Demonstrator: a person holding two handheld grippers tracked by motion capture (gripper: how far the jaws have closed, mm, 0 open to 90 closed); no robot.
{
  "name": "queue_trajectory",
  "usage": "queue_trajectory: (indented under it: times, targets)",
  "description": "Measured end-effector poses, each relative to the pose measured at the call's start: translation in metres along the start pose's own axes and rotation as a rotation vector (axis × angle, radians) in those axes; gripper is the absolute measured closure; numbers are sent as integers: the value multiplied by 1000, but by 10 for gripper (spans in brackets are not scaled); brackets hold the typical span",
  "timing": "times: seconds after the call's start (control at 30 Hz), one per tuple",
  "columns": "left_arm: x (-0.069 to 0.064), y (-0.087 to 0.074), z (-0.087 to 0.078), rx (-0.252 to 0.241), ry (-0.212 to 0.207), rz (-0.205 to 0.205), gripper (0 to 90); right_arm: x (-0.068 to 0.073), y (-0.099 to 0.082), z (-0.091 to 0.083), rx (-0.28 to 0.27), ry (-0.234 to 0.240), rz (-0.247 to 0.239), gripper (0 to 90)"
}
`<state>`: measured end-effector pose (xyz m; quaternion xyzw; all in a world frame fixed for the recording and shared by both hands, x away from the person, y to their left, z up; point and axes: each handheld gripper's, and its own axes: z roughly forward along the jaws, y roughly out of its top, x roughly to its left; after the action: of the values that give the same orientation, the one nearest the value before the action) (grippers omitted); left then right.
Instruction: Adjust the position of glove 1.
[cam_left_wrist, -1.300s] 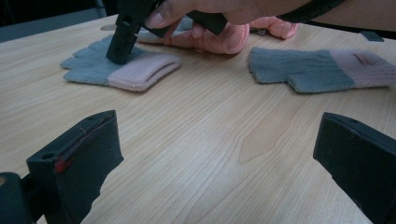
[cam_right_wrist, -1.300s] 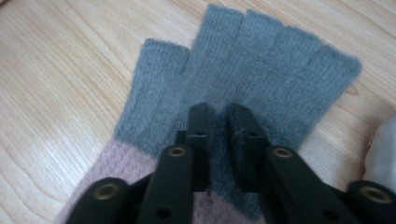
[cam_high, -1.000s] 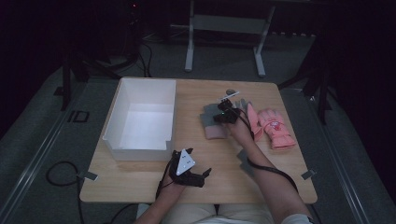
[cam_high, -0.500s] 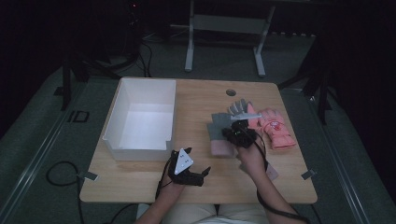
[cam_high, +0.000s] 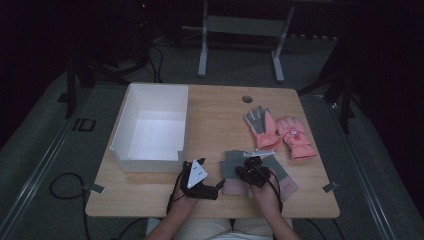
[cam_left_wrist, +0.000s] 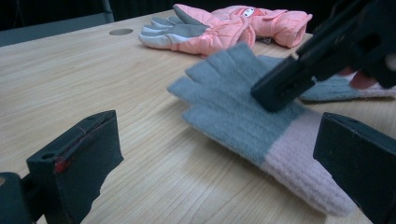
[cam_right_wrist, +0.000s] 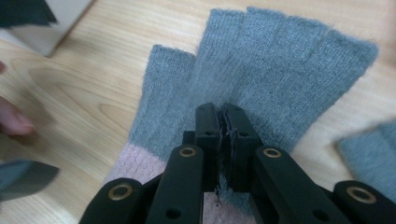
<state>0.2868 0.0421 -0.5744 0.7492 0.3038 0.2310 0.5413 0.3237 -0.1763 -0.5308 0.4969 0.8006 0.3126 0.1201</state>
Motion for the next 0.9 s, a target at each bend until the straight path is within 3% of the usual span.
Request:
queue_trajectory:
  times: [0.27,0.57,0.7,0.8,0.9]
  targets:
    - [-1,0,1,6,0,4,5,4,-11,11,23,3,10,848]
    - [0,0,0,4,-4,2,5,5,-14,10,-17,-11,6,757]
    - [0,0,1,4,-4,4,5,-4,-3,-10,-72,-17,-71,671]
    - [-1,0,1,6,-2,5,5,-22,6,-30,-138,-11,-130,659]
    - [-1,0,1,5,-2,10,5,-43,12,-43,-139,-1,-187,656]
